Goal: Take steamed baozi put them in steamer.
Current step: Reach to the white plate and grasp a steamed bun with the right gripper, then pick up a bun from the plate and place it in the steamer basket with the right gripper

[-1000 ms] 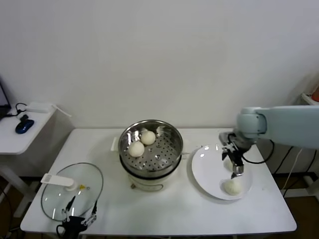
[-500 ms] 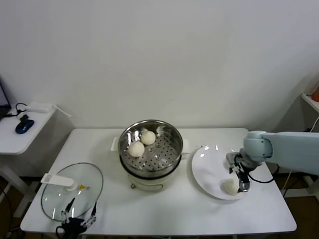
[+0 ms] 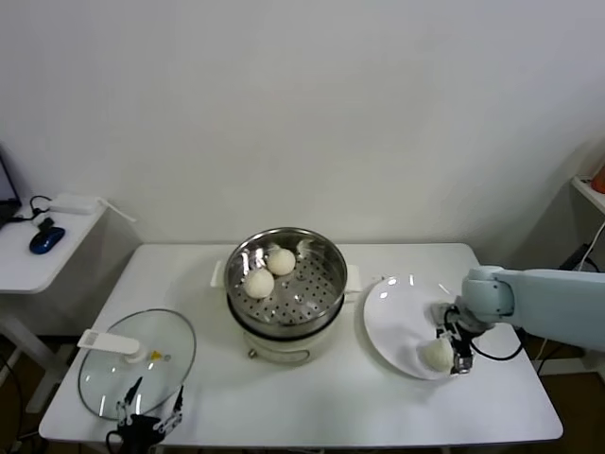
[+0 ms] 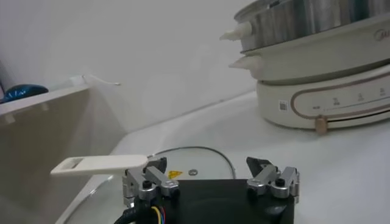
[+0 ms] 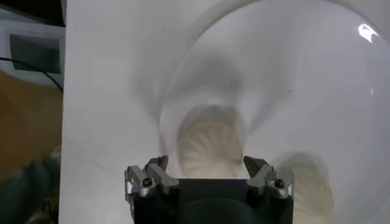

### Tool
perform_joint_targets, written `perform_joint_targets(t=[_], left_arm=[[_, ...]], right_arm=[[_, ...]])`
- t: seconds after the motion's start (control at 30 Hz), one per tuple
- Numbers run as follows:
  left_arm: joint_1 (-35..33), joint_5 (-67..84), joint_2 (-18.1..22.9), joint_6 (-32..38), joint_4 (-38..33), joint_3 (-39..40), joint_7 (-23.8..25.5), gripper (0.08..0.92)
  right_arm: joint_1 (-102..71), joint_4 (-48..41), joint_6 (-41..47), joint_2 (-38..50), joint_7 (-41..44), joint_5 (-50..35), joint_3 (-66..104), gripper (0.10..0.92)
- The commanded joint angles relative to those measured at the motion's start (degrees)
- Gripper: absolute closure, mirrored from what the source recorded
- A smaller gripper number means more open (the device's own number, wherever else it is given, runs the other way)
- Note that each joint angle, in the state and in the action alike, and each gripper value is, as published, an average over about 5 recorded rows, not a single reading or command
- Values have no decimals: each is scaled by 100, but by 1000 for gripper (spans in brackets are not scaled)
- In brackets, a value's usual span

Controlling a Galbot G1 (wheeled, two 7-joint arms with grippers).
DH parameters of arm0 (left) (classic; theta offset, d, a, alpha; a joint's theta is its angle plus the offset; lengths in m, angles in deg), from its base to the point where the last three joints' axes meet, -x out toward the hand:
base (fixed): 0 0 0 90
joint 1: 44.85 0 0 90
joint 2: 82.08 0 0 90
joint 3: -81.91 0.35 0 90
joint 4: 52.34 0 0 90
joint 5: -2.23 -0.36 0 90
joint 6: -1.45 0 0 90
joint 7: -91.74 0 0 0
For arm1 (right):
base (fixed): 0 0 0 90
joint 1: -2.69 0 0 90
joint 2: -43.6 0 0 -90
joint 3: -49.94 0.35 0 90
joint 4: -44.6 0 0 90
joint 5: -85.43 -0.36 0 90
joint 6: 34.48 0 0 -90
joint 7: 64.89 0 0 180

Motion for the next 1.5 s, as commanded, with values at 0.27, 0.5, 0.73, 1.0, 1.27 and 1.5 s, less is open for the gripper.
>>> perform_joint_targets(t=[0.27,0.5,0.73,1.0,1.27,1.5], left_arm=[[1,-9,10,21,-12,-4,-9,177],[-26,15,-6,18,-56,-55,-8,177],[2,18,-11,34,-39,-64,-10,177],[20,-5,2,75,-35,-22,-21,177],[10,-4,-1,95,-45,-16,-46,177],[24,-19,0,117,-29,-27,-93,177]], right_arm=[[-73,-64,-13,-49,18,-32,97,445],[1438,389,-385,-245,254,-562,-666,481],[3779,690,-1960,-958,874,-961,-1272,465],[3958,1146,-3511,-1555,1037,-581,60,443],[2980,1104,-3663,-2591,937,189,1048,431],[1852,539,-3851,-3419,785,1233,1071,434]])
